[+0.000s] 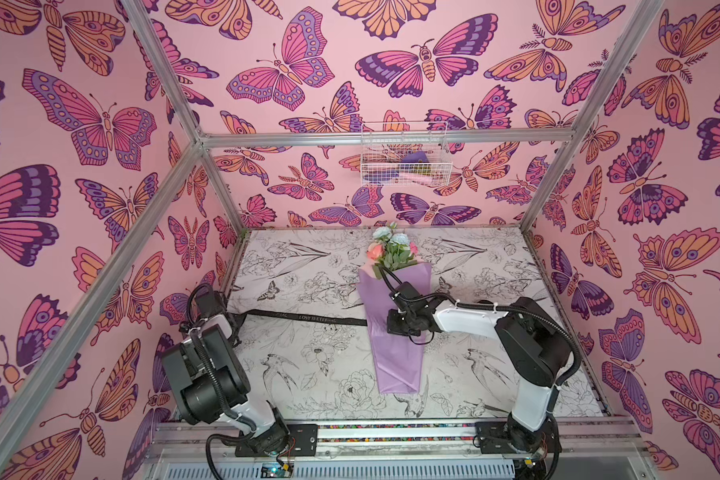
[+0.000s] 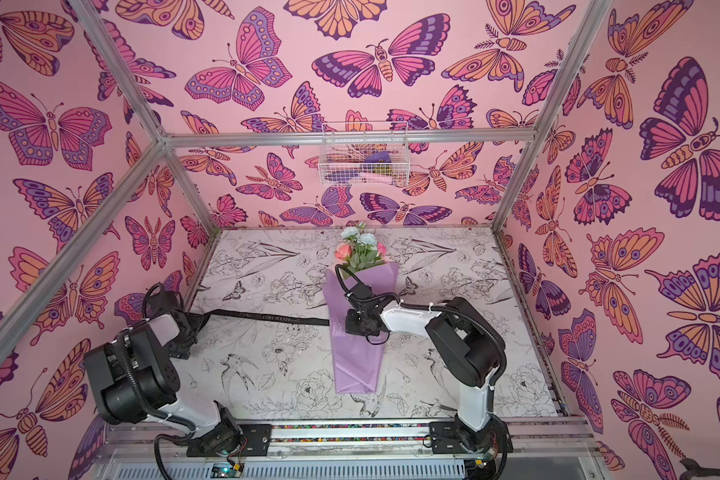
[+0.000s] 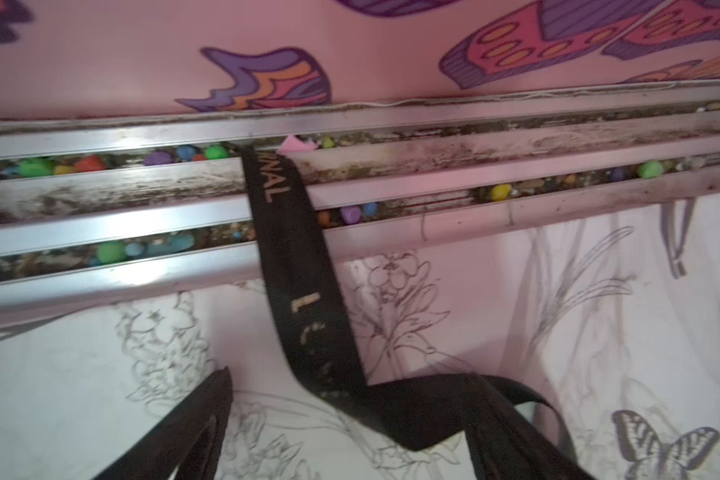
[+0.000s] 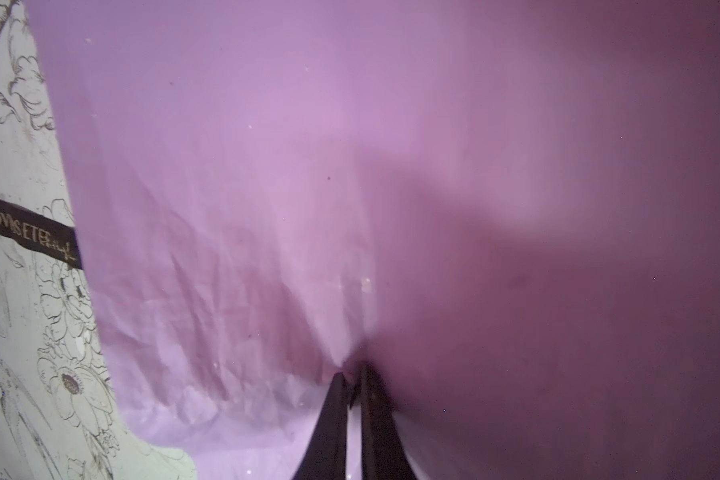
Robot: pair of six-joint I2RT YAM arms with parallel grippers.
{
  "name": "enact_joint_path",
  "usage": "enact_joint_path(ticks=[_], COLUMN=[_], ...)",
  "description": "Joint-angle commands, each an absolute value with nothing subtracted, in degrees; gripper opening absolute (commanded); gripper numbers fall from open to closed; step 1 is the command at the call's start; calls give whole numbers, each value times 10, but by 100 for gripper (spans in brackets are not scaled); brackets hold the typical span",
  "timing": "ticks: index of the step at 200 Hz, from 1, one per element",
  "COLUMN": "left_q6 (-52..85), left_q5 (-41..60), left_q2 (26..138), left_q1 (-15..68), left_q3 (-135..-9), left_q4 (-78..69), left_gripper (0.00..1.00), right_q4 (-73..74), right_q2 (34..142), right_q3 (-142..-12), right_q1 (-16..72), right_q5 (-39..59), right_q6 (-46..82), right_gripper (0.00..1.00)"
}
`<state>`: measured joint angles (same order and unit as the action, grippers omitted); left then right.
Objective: Tie the bouquet of fake flowers
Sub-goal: 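Hold the wrap with the right gripper while the left grasps the ribbon end, then carry the ribbon end over the bouquet with the left while the right releases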
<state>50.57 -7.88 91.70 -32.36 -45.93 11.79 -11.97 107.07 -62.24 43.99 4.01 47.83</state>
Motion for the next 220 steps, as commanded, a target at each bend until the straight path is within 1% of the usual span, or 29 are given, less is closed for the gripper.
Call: enact_joint_path(ticks=[1,33,48,63,69,85,100,104,110,113,137,173,199,220], left_q6=[509,515,526,532,534,539,540,537,531,528,504,452,420,402], left_q5=[-57,-54,-55,-57,-59,-70,-70,-67,-62,-59,-28,78,133,175], left_q2=[944,965,969,966,965,959,955,952,951,950,935,866,769,661], left_q1=[-327,-328,-328,-328,-327,-328,-328,-327,-328,-327,-328,-304,-252,-191], left_q3=[-476,-486,-485,-483,-482,-479,-479,-479,-480,-481,-484,-466,-426,-394], left_q4=[99,92,92,92,92,92,90,89,89,89,85,74,56,55], left_gripper=[82,60,44,31,28,14,8,5,3,0,0,0,0,0], right_q4=[-176,-183,-187,-190,-190,-190,-190,-190,-190,-190,-190,-190,-187,-182], right_q2=[1118,1109,1105,1101,1099,1097,1095,1096,1096,1096,1094,1090,1089,1088], right_q3=[-603,-599,-599,-598,-597,-594,-593,-593,-592,-592,-589,-585,-584,-585], right_q1=[449,450,449,450,449,450,450,449,449,449,449,450,449,449], right_q5=[43,37,33,32,31,29,29,29,29,29,27,25,27,33], right_q6=[483,485,484,484,484,484,485,485,485,485,487,490,490,490], right_gripper=[12,12,12,11,11,11,11,11,11,11,11,11,11,11])
